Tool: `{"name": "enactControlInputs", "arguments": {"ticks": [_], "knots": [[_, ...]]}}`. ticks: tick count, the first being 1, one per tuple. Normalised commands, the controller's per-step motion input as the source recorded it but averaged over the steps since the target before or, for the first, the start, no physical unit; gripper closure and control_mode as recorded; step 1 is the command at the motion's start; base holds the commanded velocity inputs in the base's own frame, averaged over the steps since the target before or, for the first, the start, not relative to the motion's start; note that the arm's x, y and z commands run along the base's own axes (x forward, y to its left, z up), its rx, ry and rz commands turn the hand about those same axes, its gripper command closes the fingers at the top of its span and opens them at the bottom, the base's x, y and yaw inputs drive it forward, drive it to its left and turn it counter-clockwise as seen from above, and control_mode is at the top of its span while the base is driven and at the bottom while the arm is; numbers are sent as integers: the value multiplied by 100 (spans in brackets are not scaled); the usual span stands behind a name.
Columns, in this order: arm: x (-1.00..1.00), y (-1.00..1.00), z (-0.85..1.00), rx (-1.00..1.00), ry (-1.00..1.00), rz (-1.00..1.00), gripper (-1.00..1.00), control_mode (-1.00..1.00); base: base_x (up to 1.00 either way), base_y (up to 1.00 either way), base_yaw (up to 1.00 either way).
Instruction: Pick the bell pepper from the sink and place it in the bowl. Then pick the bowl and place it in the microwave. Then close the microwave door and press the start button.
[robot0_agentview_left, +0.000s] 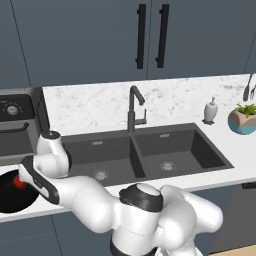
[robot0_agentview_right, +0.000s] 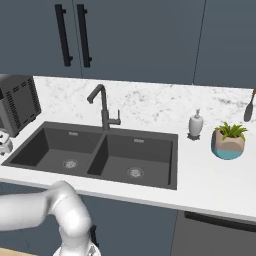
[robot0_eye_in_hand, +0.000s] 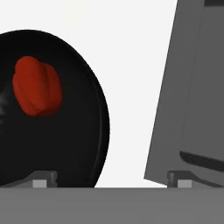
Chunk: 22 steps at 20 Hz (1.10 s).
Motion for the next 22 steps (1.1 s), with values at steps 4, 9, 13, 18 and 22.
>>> {"name": "enactControlInputs", "arguments": {"ticks": [4,9,13,18,22], "knots": [[28,24,-19,0,0,0,-100,-100,0,0,0],[28,37,-7,0,2,0,-100,-100,0,0,0],[20,16,-12,0,2,0,-100,-100,0,0,0],[4,0,-18,0,0,0,-100,-100,0,0,0],[0,11,-31,0,0,0,-100,-100,0,0,0]]}}
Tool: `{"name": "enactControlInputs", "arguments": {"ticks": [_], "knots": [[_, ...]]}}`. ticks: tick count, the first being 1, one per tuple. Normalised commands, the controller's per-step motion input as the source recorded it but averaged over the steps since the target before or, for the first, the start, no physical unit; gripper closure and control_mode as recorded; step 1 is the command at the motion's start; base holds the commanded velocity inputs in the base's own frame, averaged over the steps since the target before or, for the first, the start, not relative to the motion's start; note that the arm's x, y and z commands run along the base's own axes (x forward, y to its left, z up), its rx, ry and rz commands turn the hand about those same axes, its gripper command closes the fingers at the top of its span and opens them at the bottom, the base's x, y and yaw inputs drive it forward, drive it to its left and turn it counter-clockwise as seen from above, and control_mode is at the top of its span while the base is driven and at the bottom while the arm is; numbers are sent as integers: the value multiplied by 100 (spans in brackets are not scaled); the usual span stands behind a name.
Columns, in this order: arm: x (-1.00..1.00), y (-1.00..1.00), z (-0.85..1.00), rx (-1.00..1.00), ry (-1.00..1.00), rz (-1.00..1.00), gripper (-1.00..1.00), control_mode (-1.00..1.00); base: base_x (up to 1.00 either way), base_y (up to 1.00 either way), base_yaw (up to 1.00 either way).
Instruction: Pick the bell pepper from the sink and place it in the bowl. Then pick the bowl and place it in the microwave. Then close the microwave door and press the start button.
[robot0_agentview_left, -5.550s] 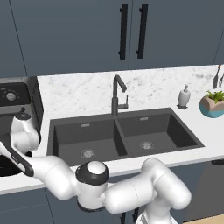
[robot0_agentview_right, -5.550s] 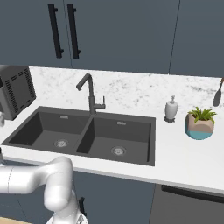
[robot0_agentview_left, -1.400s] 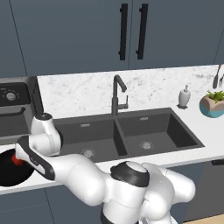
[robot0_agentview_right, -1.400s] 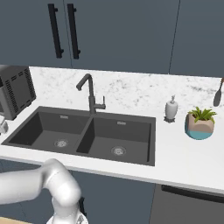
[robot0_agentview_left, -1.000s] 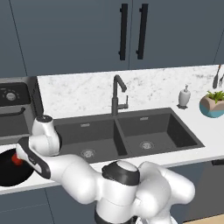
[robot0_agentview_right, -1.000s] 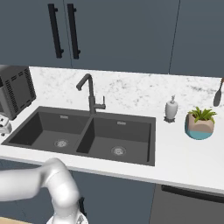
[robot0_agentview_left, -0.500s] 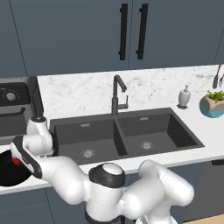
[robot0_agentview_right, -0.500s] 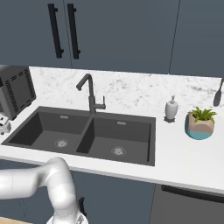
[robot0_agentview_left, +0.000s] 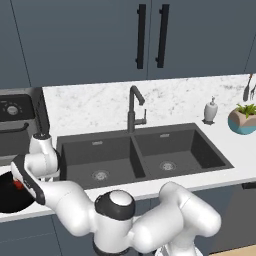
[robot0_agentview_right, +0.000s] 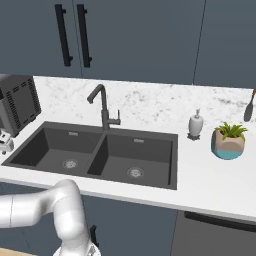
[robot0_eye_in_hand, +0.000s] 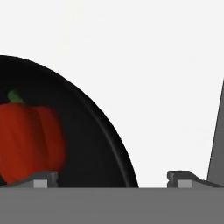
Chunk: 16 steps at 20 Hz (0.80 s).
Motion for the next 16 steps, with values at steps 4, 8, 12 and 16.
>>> {"name": "enactControlInputs", "arguments": {"ticks": [4,8,12,16], "knots": [[1,22,-46,0,0,0,100,-100,0,0,0],[1,14,-24,2,0,0,100,-100,0,0,0],[0,16,-18,1,0,0,100,-100,0,0,0],[0,12,-15,1,0,0,100,-100,0,0,0]]}}
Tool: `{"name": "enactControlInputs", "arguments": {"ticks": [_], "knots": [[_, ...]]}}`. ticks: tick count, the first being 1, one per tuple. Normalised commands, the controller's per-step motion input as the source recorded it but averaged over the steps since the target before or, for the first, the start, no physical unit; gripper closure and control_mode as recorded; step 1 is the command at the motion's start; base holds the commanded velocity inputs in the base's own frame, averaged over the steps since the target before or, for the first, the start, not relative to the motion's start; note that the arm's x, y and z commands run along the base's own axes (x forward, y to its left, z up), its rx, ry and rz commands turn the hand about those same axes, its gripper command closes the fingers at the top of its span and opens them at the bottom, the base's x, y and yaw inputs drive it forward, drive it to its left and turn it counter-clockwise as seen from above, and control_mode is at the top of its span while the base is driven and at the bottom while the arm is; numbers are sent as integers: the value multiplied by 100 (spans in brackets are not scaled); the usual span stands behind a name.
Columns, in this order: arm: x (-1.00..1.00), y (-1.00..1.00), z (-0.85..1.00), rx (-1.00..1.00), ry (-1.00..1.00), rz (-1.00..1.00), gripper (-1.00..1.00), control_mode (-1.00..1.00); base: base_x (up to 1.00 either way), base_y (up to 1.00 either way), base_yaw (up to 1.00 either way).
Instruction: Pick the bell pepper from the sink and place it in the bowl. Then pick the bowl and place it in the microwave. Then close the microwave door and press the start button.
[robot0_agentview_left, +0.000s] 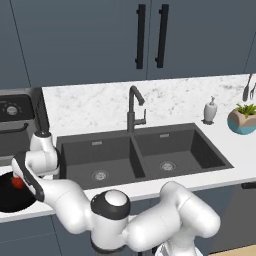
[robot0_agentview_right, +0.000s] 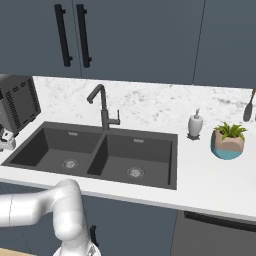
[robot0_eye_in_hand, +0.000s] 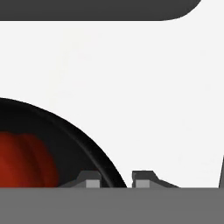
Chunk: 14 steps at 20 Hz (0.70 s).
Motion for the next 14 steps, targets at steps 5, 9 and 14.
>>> {"name": "enactControlInputs", "arguments": {"ticks": [5,9,14], "knots": [[0,18,-26,5,0,0,100,-100,0,0,0],[-2,28,-39,1,0,2,100,-100,0,0,0],[-38,4,1,0,-5,0,100,-100,0,0,0]]}}
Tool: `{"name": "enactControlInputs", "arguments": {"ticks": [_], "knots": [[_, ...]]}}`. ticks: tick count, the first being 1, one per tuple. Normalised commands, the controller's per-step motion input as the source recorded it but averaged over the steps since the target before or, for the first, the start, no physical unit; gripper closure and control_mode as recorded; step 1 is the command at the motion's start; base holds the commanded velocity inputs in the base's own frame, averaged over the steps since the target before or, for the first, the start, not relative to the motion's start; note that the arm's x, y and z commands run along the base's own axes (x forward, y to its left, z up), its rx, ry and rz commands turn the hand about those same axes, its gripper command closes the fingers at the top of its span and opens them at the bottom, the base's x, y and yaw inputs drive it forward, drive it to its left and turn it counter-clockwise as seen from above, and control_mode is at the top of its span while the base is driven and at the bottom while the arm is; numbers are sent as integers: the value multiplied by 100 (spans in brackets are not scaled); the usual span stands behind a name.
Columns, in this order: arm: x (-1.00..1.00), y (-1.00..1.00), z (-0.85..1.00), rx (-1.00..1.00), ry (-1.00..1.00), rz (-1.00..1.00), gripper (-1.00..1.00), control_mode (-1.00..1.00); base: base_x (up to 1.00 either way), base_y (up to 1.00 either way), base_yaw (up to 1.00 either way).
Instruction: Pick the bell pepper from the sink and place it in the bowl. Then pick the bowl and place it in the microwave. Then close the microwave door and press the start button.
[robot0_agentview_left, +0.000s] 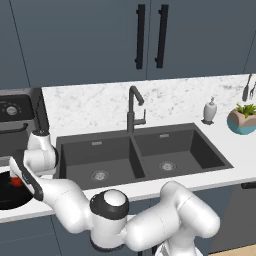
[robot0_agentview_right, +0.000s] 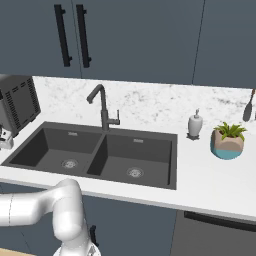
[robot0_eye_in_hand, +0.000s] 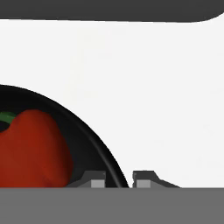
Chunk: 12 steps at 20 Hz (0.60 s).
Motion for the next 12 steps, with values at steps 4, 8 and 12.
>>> {"name": "enactControlInputs", "arguments": {"ticks": [4,8,12], "knots": [[-46,0,17,0,-3,-1,100,-100,0,0,0],[-51,0,12,0,-7,-4,100,-100,0,0,0],[-53,-24,16,0,-14,-8,100,-100,0,0,0]]}}
